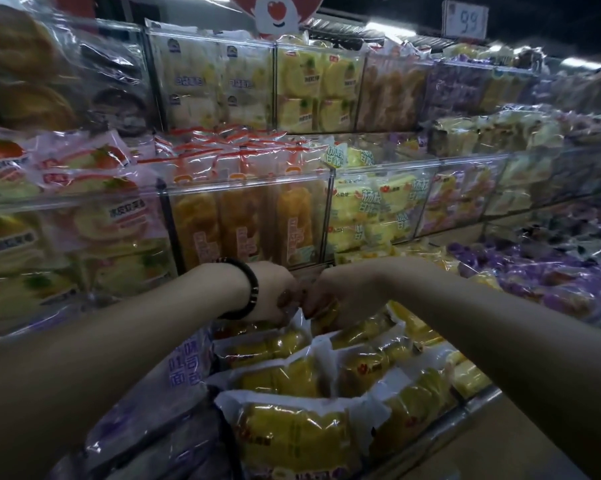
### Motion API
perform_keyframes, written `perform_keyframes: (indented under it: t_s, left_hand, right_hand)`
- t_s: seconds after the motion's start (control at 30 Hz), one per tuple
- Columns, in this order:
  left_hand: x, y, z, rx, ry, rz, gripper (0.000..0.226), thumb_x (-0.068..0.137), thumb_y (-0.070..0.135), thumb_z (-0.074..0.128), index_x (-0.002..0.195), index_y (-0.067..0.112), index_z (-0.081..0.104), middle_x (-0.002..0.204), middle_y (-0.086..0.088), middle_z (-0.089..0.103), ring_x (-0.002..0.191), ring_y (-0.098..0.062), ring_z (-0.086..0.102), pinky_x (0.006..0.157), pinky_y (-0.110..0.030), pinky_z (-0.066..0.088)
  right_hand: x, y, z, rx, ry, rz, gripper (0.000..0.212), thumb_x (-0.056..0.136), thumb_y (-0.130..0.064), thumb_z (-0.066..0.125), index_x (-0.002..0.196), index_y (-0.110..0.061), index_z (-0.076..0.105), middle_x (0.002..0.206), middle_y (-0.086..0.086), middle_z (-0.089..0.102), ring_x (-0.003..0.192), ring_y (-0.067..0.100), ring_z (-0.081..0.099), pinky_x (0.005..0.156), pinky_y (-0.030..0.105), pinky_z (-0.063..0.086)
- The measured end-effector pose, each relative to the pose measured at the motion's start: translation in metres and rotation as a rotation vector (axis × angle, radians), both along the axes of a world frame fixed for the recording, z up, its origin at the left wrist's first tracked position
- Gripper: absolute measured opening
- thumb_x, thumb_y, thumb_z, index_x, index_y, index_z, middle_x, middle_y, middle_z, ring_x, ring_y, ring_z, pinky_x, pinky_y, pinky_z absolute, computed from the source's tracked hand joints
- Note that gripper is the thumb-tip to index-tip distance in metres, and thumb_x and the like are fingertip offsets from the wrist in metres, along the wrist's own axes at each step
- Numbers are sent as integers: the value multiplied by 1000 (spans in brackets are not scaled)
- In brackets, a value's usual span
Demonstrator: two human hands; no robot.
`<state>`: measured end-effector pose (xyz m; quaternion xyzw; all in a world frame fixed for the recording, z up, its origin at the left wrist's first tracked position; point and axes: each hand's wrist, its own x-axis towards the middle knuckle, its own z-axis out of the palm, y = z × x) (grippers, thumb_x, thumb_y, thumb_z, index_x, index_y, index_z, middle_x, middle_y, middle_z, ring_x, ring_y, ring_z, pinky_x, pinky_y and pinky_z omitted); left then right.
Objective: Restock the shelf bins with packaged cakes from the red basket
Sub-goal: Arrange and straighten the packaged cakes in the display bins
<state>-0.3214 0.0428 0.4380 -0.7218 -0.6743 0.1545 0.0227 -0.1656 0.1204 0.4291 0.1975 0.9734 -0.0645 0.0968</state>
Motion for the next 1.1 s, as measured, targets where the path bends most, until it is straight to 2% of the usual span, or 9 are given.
perform_keyframes:
  t_s: [0.13, 0.27, 0.37, 0.5, 0.6, 0.73, 0.9, 1.0, 1.1]
  left_hand:
    - [-4, 5, -4, 2, 40, 27, 12, 100, 25, 57, 89, 23, 59, 80, 6, 55, 66, -11, 49, 53, -23, 36]
    - [-5, 1, 5, -27, 58, 80, 17, 100, 26, 59, 107, 14, 70, 88, 0, 62, 72, -15, 53, 56, -23, 40]
    - [-5, 1, 6, -30, 65, 116, 13, 97, 24, 63, 103, 15, 70, 85, 1, 61, 72, -15, 53, 59, -24, 44]
    - [-3, -1, 3, -40, 90, 138, 19, 98, 29, 60, 108, 17, 70, 96, -2, 65, 78, -19, 56, 63, -28, 47]
    - [-1, -1, -5, -47, 102, 114, 19, 97, 32, 61, 108, 18, 68, 104, -5, 71, 77, -18, 58, 62, -28, 48]
    - [-5, -2, -10, -22, 57, 95, 27, 94, 42, 61, 106, 19, 69, 103, -6, 74, 76, -19, 61, 65, -32, 53]
    - [2, -7, -9, -37, 96, 107, 27, 94, 41, 64, 110, 20, 68, 100, -3, 71, 90, -23, 68, 70, -32, 55]
    - [5, -4, -10, -30, 128, 120, 25, 95, 39, 64, 110, 19, 69, 99, -3, 70, 87, -21, 67, 74, -34, 57]
    - [9, -5, -5, -21, 127, 131, 31, 99, 38, 59, 119, 16, 67, 103, -3, 66, 89, -23, 63, 74, -33, 51]
  right_hand:
    - [-4, 6, -7, 30, 7, -33, 13, 99, -20, 66, 108, -26, 74, 91, -13, 62, 81, 9, 59, 79, 25, 49]
    - [-5, 6, -6, 208, 118, -106, 31, 96, -31, 69, 75, -39, 48, 82, -13, 55, 79, 17, 56, 72, 36, 52]
    - [-14, 3, -8, 315, 158, -174, 9, 93, -34, 72, 95, -29, 65, 90, -4, 65, 84, 23, 64, 76, 41, 61]
    - [-21, 0, -9, 387, 144, -201, 15, 96, -28, 66, 109, -20, 65, 95, 0, 63, 85, 24, 65, 72, 37, 59]
    - [-13, -2, -15, 265, 140, -125, 18, 94, -20, 66, 112, -20, 63, 93, -5, 59, 89, 22, 61, 71, 29, 50]
    - [-3, -5, -13, 77, 30, -172, 44, 90, -19, 67, 133, -27, 58, 114, -2, 64, 100, 22, 64, 85, 42, 60]
    - [-16, -8, -18, 227, 37, -128, 39, 91, -12, 67, 128, -23, 61, 96, -6, 60, 91, 21, 63, 74, 31, 55]
    - [-15, -18, -15, 324, 27, -87, 42, 94, -11, 65, 135, -19, 60, 104, -4, 60, 91, 17, 56, 72, 26, 46]
    - [-19, -25, -16, 429, 54, -116, 42, 92, -14, 67, 134, -18, 61, 110, 1, 66, 87, 18, 60, 68, 29, 53]
